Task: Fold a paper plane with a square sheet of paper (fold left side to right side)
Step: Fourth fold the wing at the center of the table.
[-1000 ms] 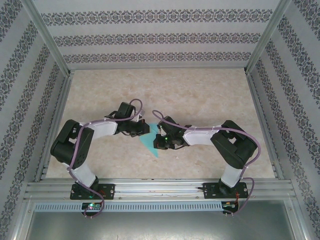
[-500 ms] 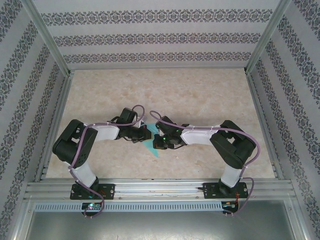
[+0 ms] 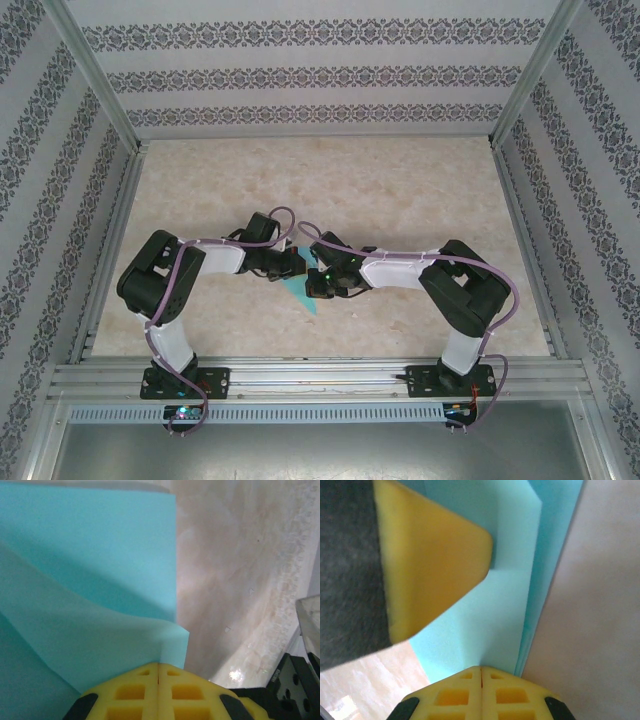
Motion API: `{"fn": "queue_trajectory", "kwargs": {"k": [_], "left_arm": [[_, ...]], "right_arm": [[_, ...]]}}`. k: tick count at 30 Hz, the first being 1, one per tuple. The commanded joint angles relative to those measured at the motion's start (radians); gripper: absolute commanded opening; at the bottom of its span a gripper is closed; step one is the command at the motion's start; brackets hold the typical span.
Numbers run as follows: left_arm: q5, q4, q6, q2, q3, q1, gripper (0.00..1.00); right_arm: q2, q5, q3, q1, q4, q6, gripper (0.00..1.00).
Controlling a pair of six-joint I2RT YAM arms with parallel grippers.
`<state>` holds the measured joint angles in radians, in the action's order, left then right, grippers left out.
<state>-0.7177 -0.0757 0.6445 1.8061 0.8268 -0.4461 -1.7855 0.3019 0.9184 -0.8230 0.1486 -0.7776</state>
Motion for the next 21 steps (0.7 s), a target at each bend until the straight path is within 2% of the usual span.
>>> {"fn": "queue_trajectory", "kwargs": {"k": [1,9,21], "left_arm": [[0.049,0.056,-0.052,0.023,0.014,-0.008,0.01],[0.073,0.044,-0.063,0.06,0.014,0.011,0.01],[0.104,0.122,-0.175,0.102,0.093,0.113,0.01]], "right_arm": [[-0.09,-0.119,-0.049,-0.016,0.181,0.028,0.0],[-0.092,-0.13,-0.044,-0.019,0.224,0.041,0.0],[-0.099,-0.129,-0.041,-0.024,0.251,0.049,0.0]]}}
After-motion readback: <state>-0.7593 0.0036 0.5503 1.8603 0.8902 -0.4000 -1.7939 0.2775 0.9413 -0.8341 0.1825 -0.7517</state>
